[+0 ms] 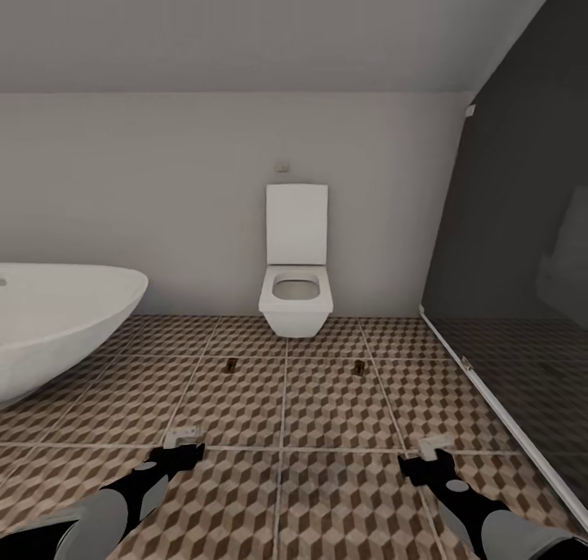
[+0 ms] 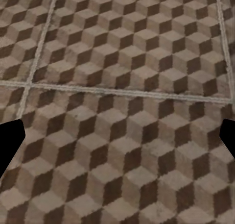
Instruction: Take the four mousetraps from the cabinet in the bathroom and place them on the bathroom floor. Make sure all four end up on the same floor surface, and ensure that at least two of them are either under or directly next to the same bathroom sink.
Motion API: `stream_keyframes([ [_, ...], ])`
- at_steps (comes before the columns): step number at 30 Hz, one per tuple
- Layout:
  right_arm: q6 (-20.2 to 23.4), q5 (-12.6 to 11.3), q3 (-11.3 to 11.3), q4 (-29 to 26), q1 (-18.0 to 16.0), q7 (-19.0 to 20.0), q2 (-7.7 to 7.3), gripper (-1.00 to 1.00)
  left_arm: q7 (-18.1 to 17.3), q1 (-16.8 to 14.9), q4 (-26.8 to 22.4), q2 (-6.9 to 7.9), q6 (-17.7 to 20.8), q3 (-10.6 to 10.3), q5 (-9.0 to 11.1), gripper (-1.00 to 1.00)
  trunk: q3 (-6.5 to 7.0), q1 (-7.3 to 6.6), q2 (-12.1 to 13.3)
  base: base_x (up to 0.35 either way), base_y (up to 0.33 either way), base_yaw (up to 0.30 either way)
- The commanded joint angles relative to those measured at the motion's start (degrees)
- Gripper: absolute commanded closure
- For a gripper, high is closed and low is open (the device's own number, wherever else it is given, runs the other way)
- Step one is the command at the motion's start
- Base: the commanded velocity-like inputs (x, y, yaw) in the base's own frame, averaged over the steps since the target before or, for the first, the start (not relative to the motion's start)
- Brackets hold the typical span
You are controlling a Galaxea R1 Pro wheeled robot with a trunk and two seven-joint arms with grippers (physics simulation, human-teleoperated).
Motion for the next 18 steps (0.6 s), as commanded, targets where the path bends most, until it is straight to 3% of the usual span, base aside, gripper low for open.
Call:
stream_keyframes([
  [1, -0.15, -0.58, 0.43, -0.05, -0.02, -0.17, -0.01, -1.00, -0.16, -0.03, 0.06, 0.02, -0.20, 0.49, -0.54, -1.00, 0.17, -0.04, 0.00, 0.000, 0.000, 0.000],
  [18, -1.22, -0.91, 0.18, -0.50, -0.02, -3.00, 0.03, -1.00, -0.11, -0.07, 0.05, 0.07, -0.20, 0.66, -0.53, -1.00, 3.94, -0.47, 0.22, 0.000, 0.000, 0.000],
])
